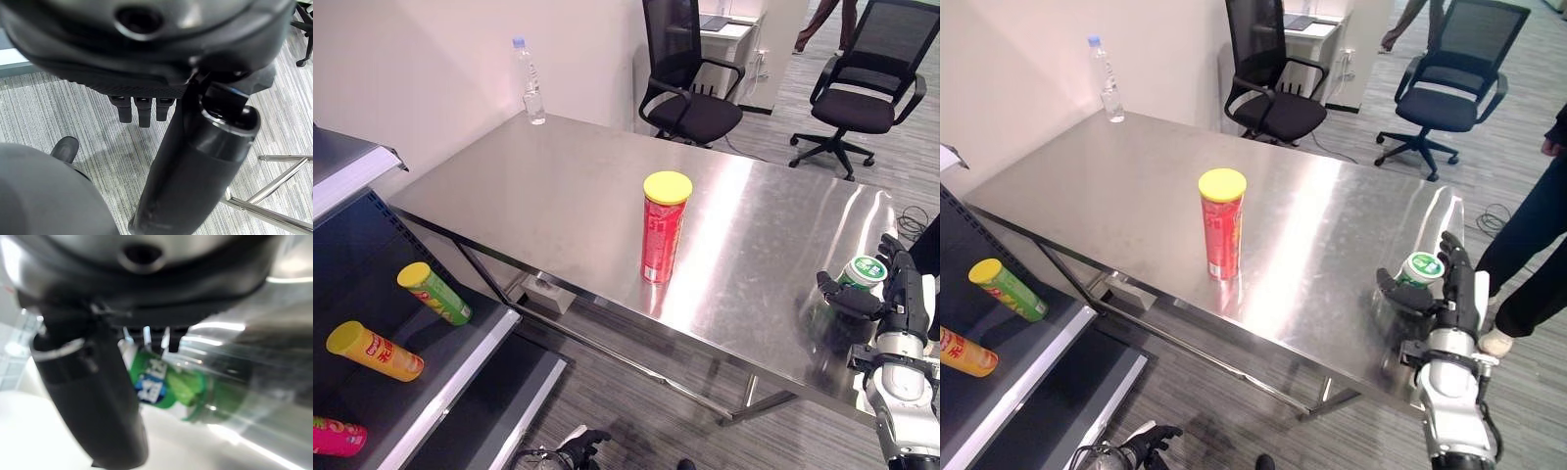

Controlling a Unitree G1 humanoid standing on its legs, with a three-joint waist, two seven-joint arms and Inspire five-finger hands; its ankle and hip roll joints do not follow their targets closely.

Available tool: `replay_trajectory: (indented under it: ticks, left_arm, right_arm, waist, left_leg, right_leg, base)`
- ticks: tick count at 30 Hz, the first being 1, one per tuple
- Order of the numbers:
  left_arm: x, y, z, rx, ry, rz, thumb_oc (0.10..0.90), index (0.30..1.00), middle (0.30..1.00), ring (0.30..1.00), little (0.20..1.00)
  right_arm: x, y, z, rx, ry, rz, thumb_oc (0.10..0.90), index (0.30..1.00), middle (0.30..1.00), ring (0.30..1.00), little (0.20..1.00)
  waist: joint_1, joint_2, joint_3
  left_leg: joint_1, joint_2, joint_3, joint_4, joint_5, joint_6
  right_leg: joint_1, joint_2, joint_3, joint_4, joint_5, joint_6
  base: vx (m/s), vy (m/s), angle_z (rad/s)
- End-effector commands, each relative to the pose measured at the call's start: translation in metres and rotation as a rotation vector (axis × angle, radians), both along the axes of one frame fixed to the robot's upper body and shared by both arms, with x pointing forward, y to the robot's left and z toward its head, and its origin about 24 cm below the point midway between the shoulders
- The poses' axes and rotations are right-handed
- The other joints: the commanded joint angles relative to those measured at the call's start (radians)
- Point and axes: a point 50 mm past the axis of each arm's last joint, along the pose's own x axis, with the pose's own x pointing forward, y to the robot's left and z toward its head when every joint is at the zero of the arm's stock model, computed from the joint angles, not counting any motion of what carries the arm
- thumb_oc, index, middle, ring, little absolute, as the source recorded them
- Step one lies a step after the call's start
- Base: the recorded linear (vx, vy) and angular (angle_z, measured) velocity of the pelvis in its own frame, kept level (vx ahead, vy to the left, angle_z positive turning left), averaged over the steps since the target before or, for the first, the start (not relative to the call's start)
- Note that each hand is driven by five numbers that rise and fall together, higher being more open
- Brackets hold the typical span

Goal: Put the goods on the table back onto the shelves and tidy them up.

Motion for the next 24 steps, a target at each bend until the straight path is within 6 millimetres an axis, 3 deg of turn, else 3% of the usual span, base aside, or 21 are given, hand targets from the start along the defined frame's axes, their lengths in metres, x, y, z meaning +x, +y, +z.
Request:
replay_trajectory:
  ticks: [1,6,7,8,9,10,24]
  left_arm:
    - [-0.015,-0.005,-0.007,0.024,0.069,-0.101,0.800,0.900,0.900,0.900,0.900]
    - [-0.016,-0.004,-0.007,0.028,0.072,-0.100,0.800,0.900,0.900,0.900,0.900]
    - [-0.017,-0.003,-0.007,0.032,0.074,-0.101,0.800,0.900,0.900,0.900,0.900]
    - [-0.017,-0.003,-0.008,0.034,0.076,-0.101,0.800,0.900,0.900,0.900,0.900]
    - [-0.017,-0.003,-0.007,0.035,0.075,-0.099,0.800,0.900,0.900,0.900,0.900]
    - [-0.017,-0.003,-0.007,0.035,0.075,-0.098,0.800,0.900,0.900,0.900,0.900]
    - [-0.017,0.000,-0.007,0.052,0.063,-0.094,0.800,0.900,0.900,0.900,0.900]
  right_arm:
    - [0.018,-0.017,0.072,-0.173,-0.247,-0.020,0.800,0.900,0.900,0.900,0.900]
    - [0.021,-0.020,0.070,-0.185,-0.217,-0.031,0.800,0.900,0.900,0.900,0.900]
    - [0.021,-0.025,0.064,-0.193,-0.168,-0.059,0.536,0.505,0.505,0.505,0.505]
    - [0.022,-0.026,0.062,-0.197,-0.153,-0.063,0.536,0.505,0.505,0.505,0.505]
    - [0.022,-0.029,0.060,-0.199,-0.132,-0.073,0.422,0.333,0.333,0.333,0.333]
    - [0.022,-0.029,0.060,-0.199,-0.133,-0.073,0.400,0.300,0.300,0.300,0.300]
    - [0.016,-0.035,0.041,-0.244,-0.021,-0.129,0.400,0.300,0.300,0.300,0.300]
  waist:
    - [0.036,-0.012,-0.072]
    - [0.042,-0.012,-0.071]
    - [0.044,-0.013,-0.071]
    - [0.045,-0.013,-0.070]
    - [0.046,-0.012,-0.069]
    - [0.045,-0.012,-0.069]
    - [0.044,-0.003,-0.059]
  left_leg:
    - [-0.002,0.090,-0.033,0.002,0.171,-0.070]
    - [-0.003,0.090,-0.039,0.002,0.173,-0.071]
    - [-0.006,0.092,-0.043,0.002,0.175,-0.072]
    - [-0.006,0.092,-0.043,0.002,0.176,-0.073]
    - [-0.007,0.092,-0.044,0.002,0.177,-0.072]
    - [-0.007,0.092,-0.044,0.002,0.177,-0.072]
    - [-0.010,0.093,-0.047,0.002,0.175,-0.071]
  right_leg:
    - [0.002,0.028,0.013,0.065,-0.096,0.010]
    - [0.006,0.028,0.009,0.064,-0.096,0.008]
    - [0.009,0.028,0.005,0.063,-0.096,0.008]
    - [0.009,0.028,0.004,0.063,-0.096,0.008]
    - [0.010,0.027,0.004,0.063,-0.096,0.007]
    - [0.010,0.027,0.003,0.063,-0.096,0.007]
    - [0.009,0.026,0.000,0.067,-0.100,0.007]
  base:
    - [0.00,0.000,0.00]
    - [0.00,-0.006,0.03]
    - [0.00,-0.014,0.08]
    - [0.00,-0.008,0.07]
    - [0.00,0.001,0.04]
    - [0.00,0.001,0.03]
    - [0.00,0.000,0.00]
